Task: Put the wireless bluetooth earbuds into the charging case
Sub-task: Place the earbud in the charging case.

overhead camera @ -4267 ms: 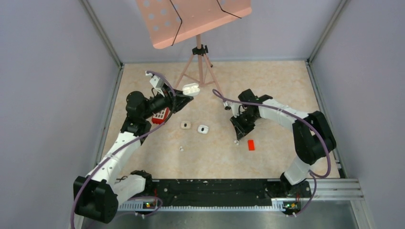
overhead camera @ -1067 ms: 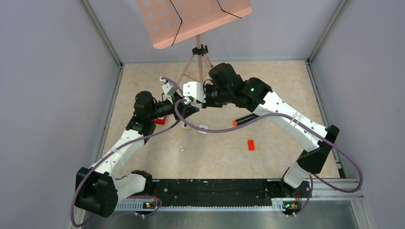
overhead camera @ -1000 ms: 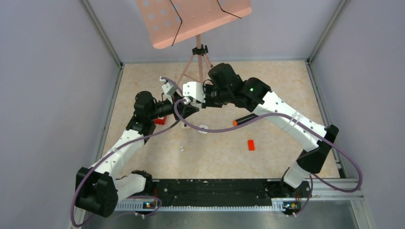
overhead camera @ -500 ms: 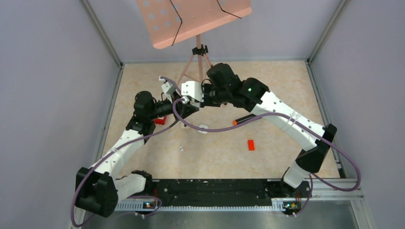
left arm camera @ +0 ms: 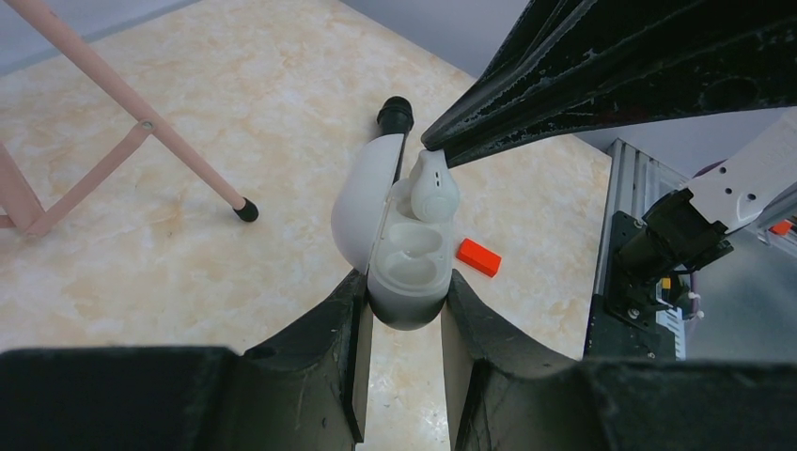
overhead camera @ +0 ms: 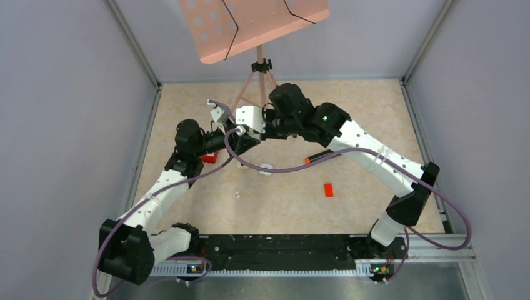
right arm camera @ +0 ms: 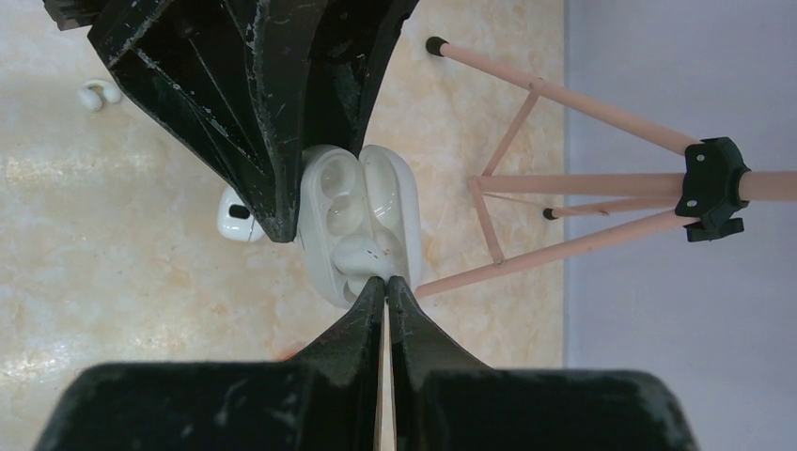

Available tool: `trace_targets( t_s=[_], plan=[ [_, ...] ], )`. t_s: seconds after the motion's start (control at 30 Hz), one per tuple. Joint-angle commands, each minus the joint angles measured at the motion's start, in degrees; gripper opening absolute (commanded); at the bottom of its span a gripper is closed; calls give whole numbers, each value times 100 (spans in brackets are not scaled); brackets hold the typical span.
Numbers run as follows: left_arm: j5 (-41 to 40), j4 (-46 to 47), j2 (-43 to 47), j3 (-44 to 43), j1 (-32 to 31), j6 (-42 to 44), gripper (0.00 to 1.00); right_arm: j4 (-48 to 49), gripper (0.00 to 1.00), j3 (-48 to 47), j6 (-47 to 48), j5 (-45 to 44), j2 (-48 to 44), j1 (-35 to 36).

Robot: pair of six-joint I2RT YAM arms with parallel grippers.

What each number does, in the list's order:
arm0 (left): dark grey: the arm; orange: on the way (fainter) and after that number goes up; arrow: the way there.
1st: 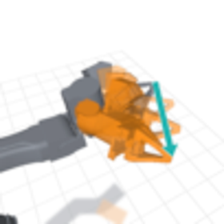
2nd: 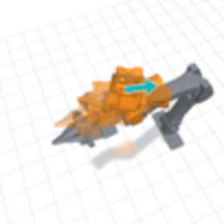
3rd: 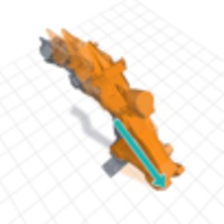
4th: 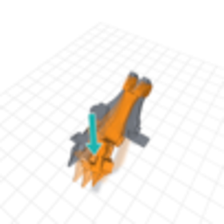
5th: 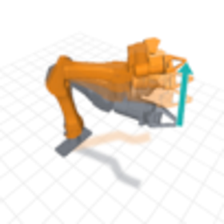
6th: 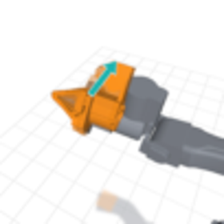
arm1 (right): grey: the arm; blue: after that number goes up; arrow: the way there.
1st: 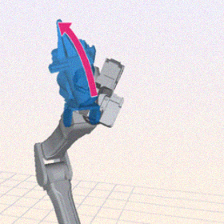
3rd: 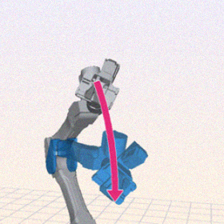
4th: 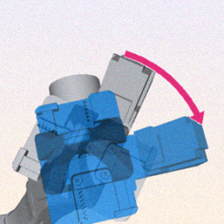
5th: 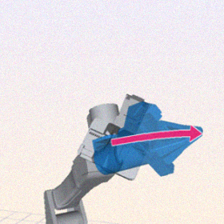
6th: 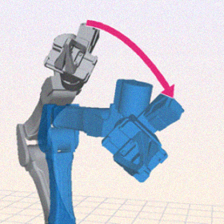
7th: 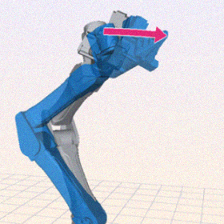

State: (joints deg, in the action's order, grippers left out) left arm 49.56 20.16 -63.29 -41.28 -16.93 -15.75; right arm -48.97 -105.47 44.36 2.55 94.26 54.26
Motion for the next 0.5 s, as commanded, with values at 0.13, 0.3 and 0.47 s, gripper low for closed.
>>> trace_targets(
  t_s=[0.13, 0.3, 0.47],
  plan=[
    [-138, 395, 62, -144, 27, -52, 0, 92, 0, -17, -15, -187, 8, 122],
    [-183, 439, 70, -136, 38, -75, 0, 72, 0, 3, -56, -155, 19, 130],
    [-188, 471, 73, -136, 45, -95, 0, 67, 0, -12, -122, -201, 96, 173]
  ],
)
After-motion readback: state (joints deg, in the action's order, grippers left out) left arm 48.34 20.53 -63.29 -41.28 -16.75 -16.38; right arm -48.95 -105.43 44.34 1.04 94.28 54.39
